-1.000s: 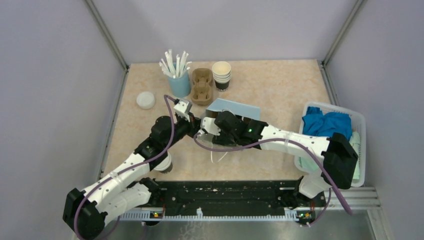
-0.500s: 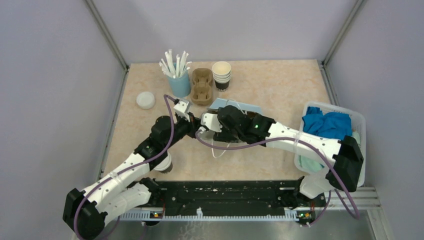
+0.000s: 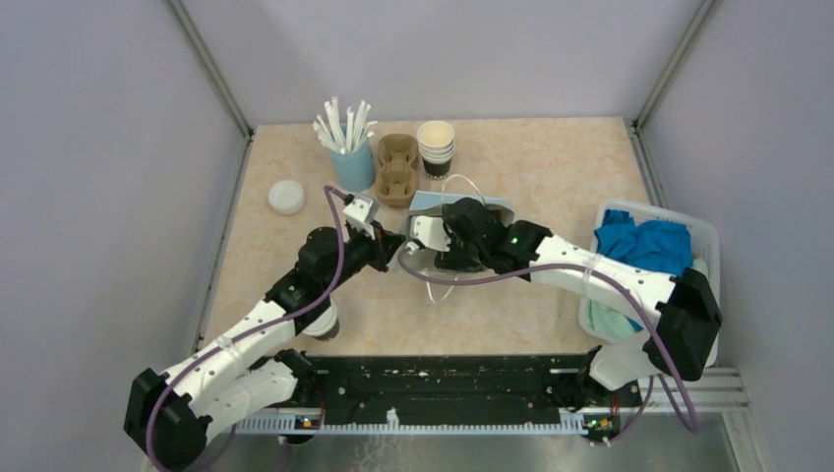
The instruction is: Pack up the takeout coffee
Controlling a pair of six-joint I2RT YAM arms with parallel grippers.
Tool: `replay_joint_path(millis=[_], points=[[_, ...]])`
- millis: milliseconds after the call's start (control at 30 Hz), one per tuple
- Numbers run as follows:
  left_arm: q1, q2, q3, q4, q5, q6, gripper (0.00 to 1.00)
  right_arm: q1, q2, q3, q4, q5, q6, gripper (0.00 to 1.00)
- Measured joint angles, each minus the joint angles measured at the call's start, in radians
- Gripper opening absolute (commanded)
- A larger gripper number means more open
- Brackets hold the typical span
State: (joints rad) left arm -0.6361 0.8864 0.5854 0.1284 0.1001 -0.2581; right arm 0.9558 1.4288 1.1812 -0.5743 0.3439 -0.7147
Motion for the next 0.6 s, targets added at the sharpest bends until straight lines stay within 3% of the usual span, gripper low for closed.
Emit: replay_joint_path(millis=[267, 600], points=[[0.0, 0.026, 0.006, 0.006, 0.009, -0.002, 0.0, -0.01, 0.055, -0.01, 0.065, -0.088, 0.026, 0.36], [0.0, 0.033, 0.008, 0.006, 0.008, -0.006, 0.0, -0.011, 0.098, -0.001, 0.102, -0.082, 0.029, 0.37]])
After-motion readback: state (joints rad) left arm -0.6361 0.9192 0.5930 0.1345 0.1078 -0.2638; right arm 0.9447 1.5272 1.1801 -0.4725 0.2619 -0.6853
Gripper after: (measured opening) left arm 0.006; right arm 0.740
